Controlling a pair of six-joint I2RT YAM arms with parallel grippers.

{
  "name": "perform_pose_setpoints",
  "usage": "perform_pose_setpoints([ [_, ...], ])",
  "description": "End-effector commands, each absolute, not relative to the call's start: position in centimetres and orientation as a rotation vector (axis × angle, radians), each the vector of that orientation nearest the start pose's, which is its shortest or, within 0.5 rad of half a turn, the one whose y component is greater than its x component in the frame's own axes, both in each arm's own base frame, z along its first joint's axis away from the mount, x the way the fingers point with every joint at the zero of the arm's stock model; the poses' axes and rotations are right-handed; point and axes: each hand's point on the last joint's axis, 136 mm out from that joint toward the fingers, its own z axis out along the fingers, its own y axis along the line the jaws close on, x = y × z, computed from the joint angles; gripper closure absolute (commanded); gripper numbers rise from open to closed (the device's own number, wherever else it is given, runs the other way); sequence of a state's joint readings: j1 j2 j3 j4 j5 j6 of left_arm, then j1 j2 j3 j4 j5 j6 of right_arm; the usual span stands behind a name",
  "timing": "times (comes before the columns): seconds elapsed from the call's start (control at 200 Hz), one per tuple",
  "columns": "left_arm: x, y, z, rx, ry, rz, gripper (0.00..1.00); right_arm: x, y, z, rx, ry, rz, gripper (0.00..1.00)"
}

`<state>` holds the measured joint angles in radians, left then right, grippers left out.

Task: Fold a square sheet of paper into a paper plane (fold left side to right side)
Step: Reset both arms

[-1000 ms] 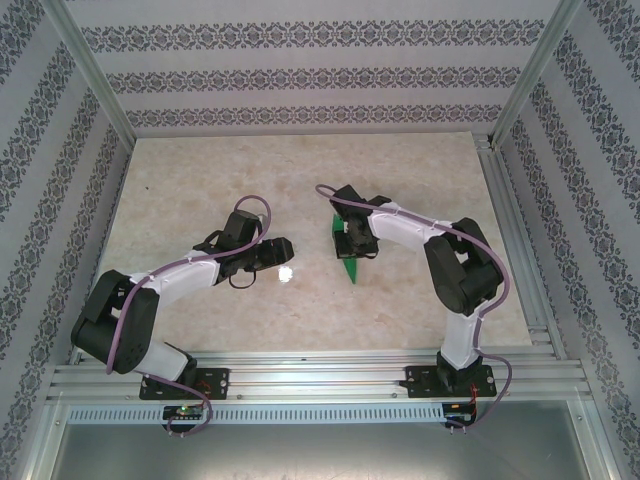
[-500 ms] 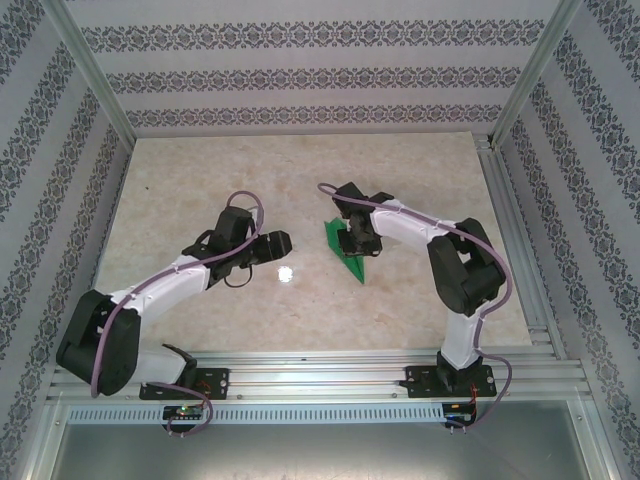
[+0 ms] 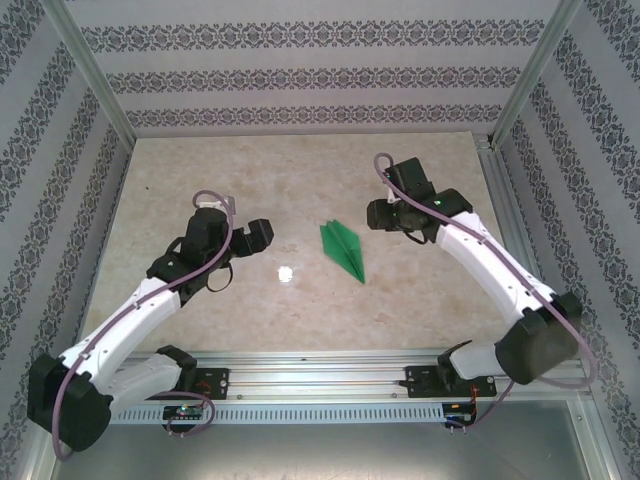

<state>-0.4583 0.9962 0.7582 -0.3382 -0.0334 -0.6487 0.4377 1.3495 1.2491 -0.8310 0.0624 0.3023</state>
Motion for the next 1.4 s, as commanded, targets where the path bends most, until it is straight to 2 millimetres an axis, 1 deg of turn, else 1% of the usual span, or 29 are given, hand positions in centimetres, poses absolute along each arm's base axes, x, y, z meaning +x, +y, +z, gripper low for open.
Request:
perform_pose_setpoints([
  [0.0,30.0,-8.7,21.5,-0.345,2.088,-0.319,0.02,33.6,11.1,23.6,-0.118,2.316,0.165,0.38],
  [0.05,29.7,-6.9,22.3,-0.387,2.028,-0.239,0.01,33.7,9.4,24.0,-0.06,2.242,0.144,0.31],
  [0.065,29.6,-6.4,22.5,-0.393,2.012,-0.216,0.0,33.8,8.8,24.2,-0.043,2.218,0.134,0.26],
  [0.11,29.4,-5.2,23.1,-0.397,1.96,-0.153,0.0,33.8,6.8,24.1,0.019,2.164,0.097,0.07],
  [0.13,29.3,-4.6,23.4,-0.391,1.938,-0.118,0.0,33.8,6.1,24.2,0.043,2.137,0.084,0.03],
  [0.2,29.1,-2.9,23.8,-0.389,1.863,-0.008,0.0,33.9,3.8,23.6,0.075,2.06,0.028,0.02],
  [0.24,29.1,-1.8,24.1,-0.405,1.817,0.05,0.0,33.9,2.7,22.7,0.09,2.031,-0.014,0.02],
  [0.245,29.1,-1.6,24.1,-0.407,1.811,0.056,0.0,33.8,2.5,22.1,0.089,2.04,-0.019,0.02],
  [0.29,29.0,-0.5,23.9,-0.421,1.78,0.118,0.0,33.8,0.9,21.2,0.136,2.009,-0.08,0.02],
  [0.354,29.0,1.2,23.1,-0.454,1.76,0.198,0.0,34.2,-0.8,19.6,0.17,1.983,-0.117,0.02],
  [0.409,29.4,1.7,22.3,-0.428,1.761,0.239,0.0,34.5,-2.1,18.4,0.21,1.975,-0.129,0.02],
  [0.464,29.9,2.3,21.3,-0.406,1.759,0.278,0.0,34.9,-3.4,16.6,0.25,1.989,-0.135,0.02],
  [0.529,30.2,3.3,19.9,-0.427,1.772,0.315,0.0,35.8,-4.2,15.1,0.266,1.99,-0.118,0.02],
  [0.609,30.7,3.8,18.4,-0.419,1.778,0.325,0.0,36.9,-4.5,13.7,0.251,1.981,-0.116,0.02],
  [0.704,31.5,3.5,16.9,-0.378,1.78,0.278,0.0,38.2,-4.3,13.5,0.22,1.901,-0.092,0.02],
  [0.834,32.8,2.4,16.4,-0.263,1.775,0.232,0.0,39.8,-3.1,14.6,0.122,1.815,-0.058,0.02],
  [0.864,33.2,2.2,16.2,-0.234,1.779,0.234,0.0,40.0,-3.1,14.2,0.133,1.815,-0.047,0.02],
  [0.889,33.4,2.1,16.1,-0.211,1.781,0.235,0.0,40.3,-2.8,14.4,0.112,1.793,-0.029,0.02],
  [0.929,33.9,1.8,15.9,-0.181,1.78,0.225,0.0,40.5,-2.3,13.1,0.079,1.803,-0.018,0.02],
  [0.934,34.0,1.7,15.7,-0.176,1.782,0.223,0.0,40.6,-2.2,13.7,0.074,1.781,-0.017,0.02],
  [0.938,34.0,1.7,15.7,-0.174,1.781,0.221,0.0,40.5,-2.1,13.0,0.073,1.797,-0.016,0.02],
  [0.948,34.1,1.7,15.7,-0.17,1.78,0.218,0.0,40.6,-2.0,13.5,0.068,1.772,-0.017,0.02],
  [0.993,34.6,1.5,15.3,-0.157,1.776,0.196,0.0,40.3,-1.7,13.0,0.053,1.771,-0.019,0.02],
  [1.023,35.0,1.4,15.1,-0.147,1.773,0.18,0.0,40.2,-1.9,13.2,0.066,1.746,-0.022,0.02],
  [1.073,35.5,1.3,14.7,-0.136,1.768,0.169,0.0,40.2,-2.2,12.8,0.083,1.759,-0.023,0.02],
  [1.213,37.5,0.1,14.3,-0.074,1.743,0.106,0.0,40.2,-2.2,13.0,0.084,1.751,-0.024,0.02],
  [1.283,38.3,-1.0,12.9,-0.004,1.774,0.071,0.0,40.2,-2.2,12.9,0.085,1.754,-0.024,0.02],
  [1.343,38.6,-1.3,11.3,0.007,1.778,0.063,0.0,40.2,-2.2,12.9,0.085,1.753,-0.024,0.02],
  [1.393,39.2,-1.7,11.4,0.031,1.758,0.051,0.0,40.2,-2.3,13.0,0.086,1.749,-0.027,0.02],
])
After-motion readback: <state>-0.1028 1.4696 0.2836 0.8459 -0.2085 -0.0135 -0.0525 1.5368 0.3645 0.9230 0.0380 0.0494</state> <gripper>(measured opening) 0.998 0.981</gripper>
